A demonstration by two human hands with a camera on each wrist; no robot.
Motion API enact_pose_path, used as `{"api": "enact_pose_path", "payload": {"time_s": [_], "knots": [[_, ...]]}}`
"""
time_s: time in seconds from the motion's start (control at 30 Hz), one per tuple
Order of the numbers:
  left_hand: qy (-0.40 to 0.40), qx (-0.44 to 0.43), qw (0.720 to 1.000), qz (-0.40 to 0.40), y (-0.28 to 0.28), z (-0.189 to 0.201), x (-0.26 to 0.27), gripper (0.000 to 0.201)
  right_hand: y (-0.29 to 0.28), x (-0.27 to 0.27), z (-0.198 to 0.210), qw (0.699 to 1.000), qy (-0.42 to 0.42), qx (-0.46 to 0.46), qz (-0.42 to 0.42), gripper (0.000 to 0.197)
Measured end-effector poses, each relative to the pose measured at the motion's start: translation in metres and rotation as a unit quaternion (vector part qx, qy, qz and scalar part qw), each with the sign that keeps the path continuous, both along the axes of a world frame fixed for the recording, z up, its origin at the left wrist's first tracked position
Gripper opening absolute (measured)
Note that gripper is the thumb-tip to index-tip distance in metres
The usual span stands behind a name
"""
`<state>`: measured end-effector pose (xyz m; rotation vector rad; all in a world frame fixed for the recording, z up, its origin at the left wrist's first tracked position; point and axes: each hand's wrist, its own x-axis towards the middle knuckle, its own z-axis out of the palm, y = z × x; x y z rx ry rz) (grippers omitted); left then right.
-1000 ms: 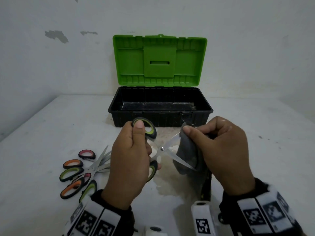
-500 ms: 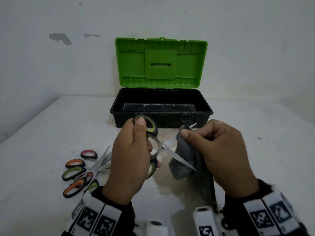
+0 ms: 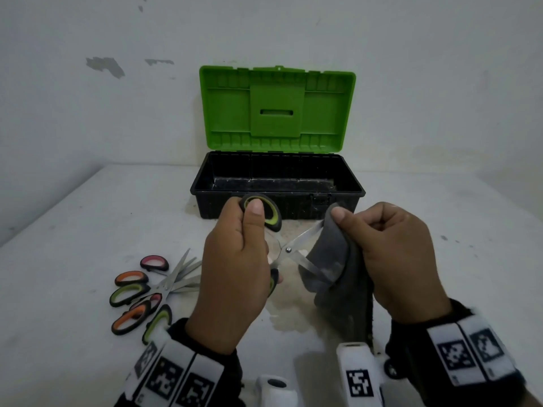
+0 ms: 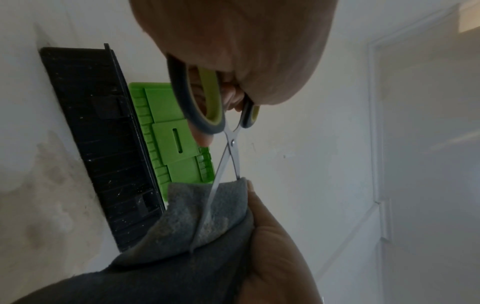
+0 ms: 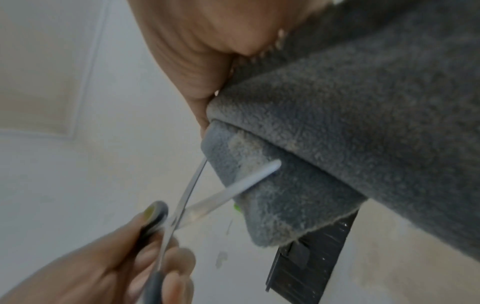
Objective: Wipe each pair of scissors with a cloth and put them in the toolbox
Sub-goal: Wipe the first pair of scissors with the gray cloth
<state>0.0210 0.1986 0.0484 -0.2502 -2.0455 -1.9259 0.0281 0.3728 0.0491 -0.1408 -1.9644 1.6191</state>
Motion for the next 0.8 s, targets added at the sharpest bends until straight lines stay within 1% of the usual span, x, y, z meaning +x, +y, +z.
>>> {"api": "enact_pose_path", "payload": {"time_s": [0.1, 0.17, 0.27, 0.37, 0.47, 0.57, 0.6, 0.7, 0.8], "knots": [[0.027, -0.03, 0.999, 0.017, -0.001, 0.0, 0.002, 0.04, 0.009, -0.003, -0.002, 0.999, -0.014, -0.034, -0.009, 0.03], [0.051, -0.052, 0.997, 0.033, -0.004, 0.001, 0.001, 0.042, 0.012, -0.001, -0.003, 0.999, -0.006, -0.033, -0.022, 0.028], [0.1, -0.076, 0.991, 0.048, -0.005, 0.0, 0.0, 0.037, 0.01, 0.007, -0.001, 0.999, 0.008, 0.022, -0.036, 0.027], [0.134, -0.098, 0.985, 0.055, -0.001, -0.003, -0.001, 0.033, -0.003, 0.017, 0.001, 0.995, 0.016, 0.094, -0.005, 0.021], [0.155, -0.123, 0.979, 0.058, 0.003, -0.007, -0.002, 0.033, -0.022, 0.021, -0.005, 0.99, 0.013, 0.134, 0.037, 0.024], [0.192, -0.153, 0.967, 0.071, 0.005, -0.011, -0.004, 0.028, -0.029, 0.016, -0.012, 0.985, 0.012, 0.171, 0.028, 0.025], [0.2, -0.155, 0.965, 0.075, 0.005, -0.012, -0.004, 0.025, -0.029, 0.013, -0.014, 0.986, 0.003, 0.165, 0.021, 0.024], [0.217, -0.158, 0.96, 0.083, 0.004, -0.013, -0.002, 0.024, -0.021, 0.007, -0.016, 0.994, -0.033, 0.106, 0.008, 0.025], [0.237, -0.168, 0.953, 0.088, 0.002, -0.011, -0.001, 0.022, -0.027, 0.012, -0.014, 0.995, -0.035, 0.089, 0.04, 0.025]]}}
